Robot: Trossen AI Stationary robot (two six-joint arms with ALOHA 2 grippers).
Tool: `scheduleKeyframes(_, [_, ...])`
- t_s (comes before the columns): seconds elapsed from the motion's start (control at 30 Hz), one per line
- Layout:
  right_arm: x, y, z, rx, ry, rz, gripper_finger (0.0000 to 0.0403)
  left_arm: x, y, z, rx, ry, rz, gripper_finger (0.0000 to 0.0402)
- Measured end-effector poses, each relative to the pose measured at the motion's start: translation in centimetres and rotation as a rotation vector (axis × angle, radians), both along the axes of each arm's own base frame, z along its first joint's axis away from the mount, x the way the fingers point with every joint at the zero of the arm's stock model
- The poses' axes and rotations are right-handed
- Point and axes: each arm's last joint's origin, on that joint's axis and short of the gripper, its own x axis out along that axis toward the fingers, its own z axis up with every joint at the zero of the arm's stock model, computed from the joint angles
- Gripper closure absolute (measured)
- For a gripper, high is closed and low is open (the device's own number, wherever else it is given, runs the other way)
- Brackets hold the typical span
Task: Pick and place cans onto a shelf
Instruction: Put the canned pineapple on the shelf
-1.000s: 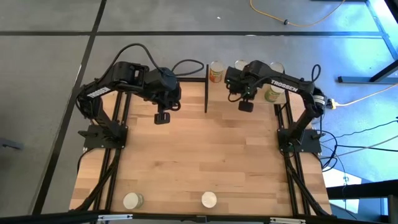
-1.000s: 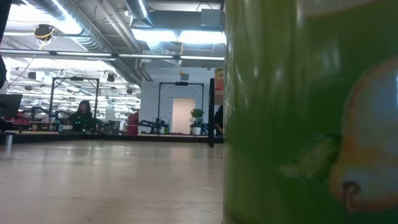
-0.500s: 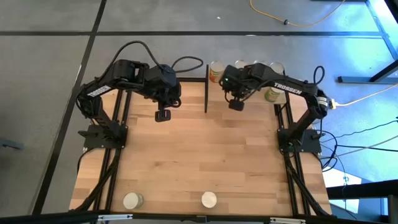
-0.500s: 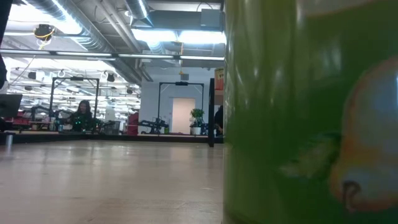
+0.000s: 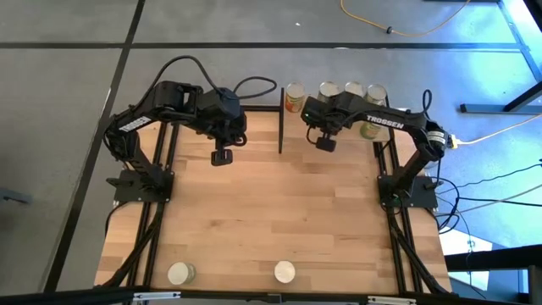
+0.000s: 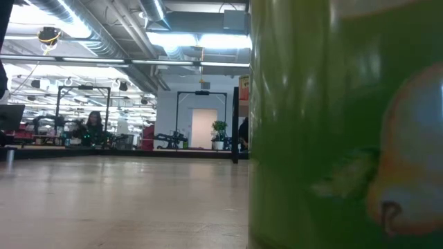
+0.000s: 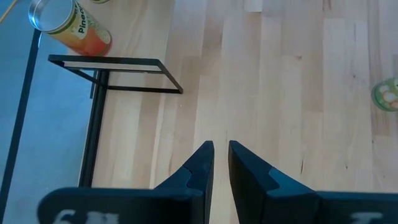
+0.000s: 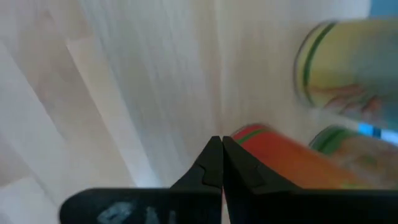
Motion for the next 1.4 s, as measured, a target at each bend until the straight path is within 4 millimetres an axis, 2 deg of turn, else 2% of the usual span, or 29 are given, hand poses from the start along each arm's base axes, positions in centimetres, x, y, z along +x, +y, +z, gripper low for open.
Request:
scheduleKeyframes(0.2, [-0.5,0.2,-0.6,0.023,0.050,-0.025,0.0402,0.0,0.0,0.0,-0.001,0.000,0.002,0.0360])
scheduleKeyframes(0.33, [-0.2,1.3,0.1,0.024,0.033,0.028,0.0403,0.0,0.0,0.0,-0.001,-0.001,0.002,0.0360])
scheduleKeyframes(0.5, [0.5,3.5,4.0,0.008,-0.096,0.143,0.0402,0.0,0.0,0.0,-0.001,0.000,0.002,0.0360])
scheduleKeyframes(0.63, [-0.7,4.1,8.4,-0.037,-0.244,0.145,0.0402,0.0,0.0,0.0,-0.009,-0.003,0.013,0.0360])
scheduleKeyframes(0.73, [-2.8,3.3,10.9,-0.056,-0.313,0.064,0.0402,0.0,0.0,0.0,-0.018,-0.005,0.026,0.0360])
scheduleKeyframes(0.83, [-4.6,1.9,12.0,-0.036,-0.354,-0.024,0.0402,0.0,0.0,0.0,-0.018,-0.006,0.026,0.0360])
scheduleKeyframes(0.93, [-5.8,0.4,12.0,0.019,-0.365,-0.092,0.0402,0.0,0.0,0.0,-0.020,-0.006,0.025,0.0360])
scheduleKeyframes(1.1, [-7.2,-1.7,10.7,0.073,-0.315,-0.212,0.0402,0.0,0.0,0.0,-0.022,-0.006,0.025,0.0360])
scheduleKeyframes(1.4, [-7.8,-3.2,8.9,0.148,-0.279,-0.220,0.0402,0.0,0.0,0.0,-0.022,-0.006,0.024,0.0360])
